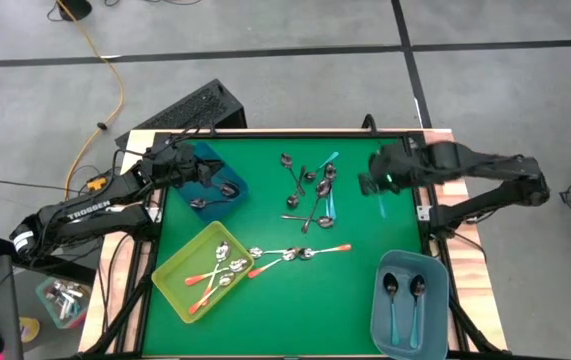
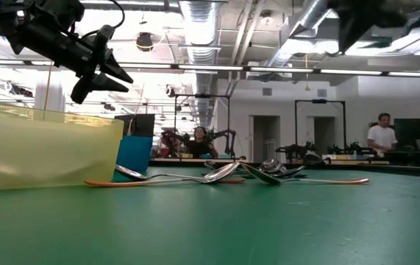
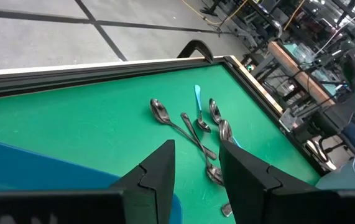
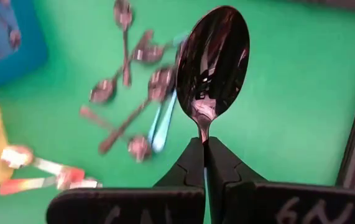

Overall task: Sort silverware by color (type)
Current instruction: Put the blue spoon into the blue bin

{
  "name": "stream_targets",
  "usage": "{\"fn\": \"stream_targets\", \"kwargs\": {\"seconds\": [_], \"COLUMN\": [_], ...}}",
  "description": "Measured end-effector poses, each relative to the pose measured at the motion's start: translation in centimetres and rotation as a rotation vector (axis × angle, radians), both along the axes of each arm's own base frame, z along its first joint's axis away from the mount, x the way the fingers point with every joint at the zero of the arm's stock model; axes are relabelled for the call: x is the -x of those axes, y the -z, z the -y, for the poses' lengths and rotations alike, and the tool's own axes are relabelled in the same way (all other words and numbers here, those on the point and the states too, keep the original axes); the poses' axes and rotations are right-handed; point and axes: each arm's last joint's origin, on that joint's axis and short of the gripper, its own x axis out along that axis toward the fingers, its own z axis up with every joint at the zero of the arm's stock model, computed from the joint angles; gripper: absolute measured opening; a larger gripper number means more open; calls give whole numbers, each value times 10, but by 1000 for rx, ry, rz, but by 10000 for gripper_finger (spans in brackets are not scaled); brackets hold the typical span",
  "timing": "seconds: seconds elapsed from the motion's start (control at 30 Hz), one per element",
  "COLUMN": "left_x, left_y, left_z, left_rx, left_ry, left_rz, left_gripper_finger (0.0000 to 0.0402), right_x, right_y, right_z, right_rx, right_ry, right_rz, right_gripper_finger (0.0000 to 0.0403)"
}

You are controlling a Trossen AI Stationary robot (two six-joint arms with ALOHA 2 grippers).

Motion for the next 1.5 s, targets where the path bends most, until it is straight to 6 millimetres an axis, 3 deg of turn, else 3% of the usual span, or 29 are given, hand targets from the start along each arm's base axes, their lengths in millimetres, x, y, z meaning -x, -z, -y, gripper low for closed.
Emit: {"fn": "stream_targets", "kwargs": {"seconds": [0.33,0.63,0.8,1.07,1.33,1.5], "left_x": [0,0,0,1,1,1], "left_y": [0,0,0,0,0,0], "left_z": [0,0,0,-2,-2,-2], "left_rx": [3,16,15,-8,-17,-25], "left_ry": [-1,-6,-10,-76,-84,-81], "left_rz": [2,9,8,-7,-13,-19], "left_gripper_finger": [110,110,110,110,110,110], "right_x": [24,31,23,13,20,19], "right_y": [-1,20,35,64,91,107], "right_z": [-77,-159,-197,-225,-246,-257], "right_rx": [-212,-395,-491,-512,-518,-472], "right_ry": [29,22,-60,-58,-23,-16], "right_rz": [108,47,4,-164,-445,-504], "right_gripper_finger": [7,8,8,8,8,8]}}
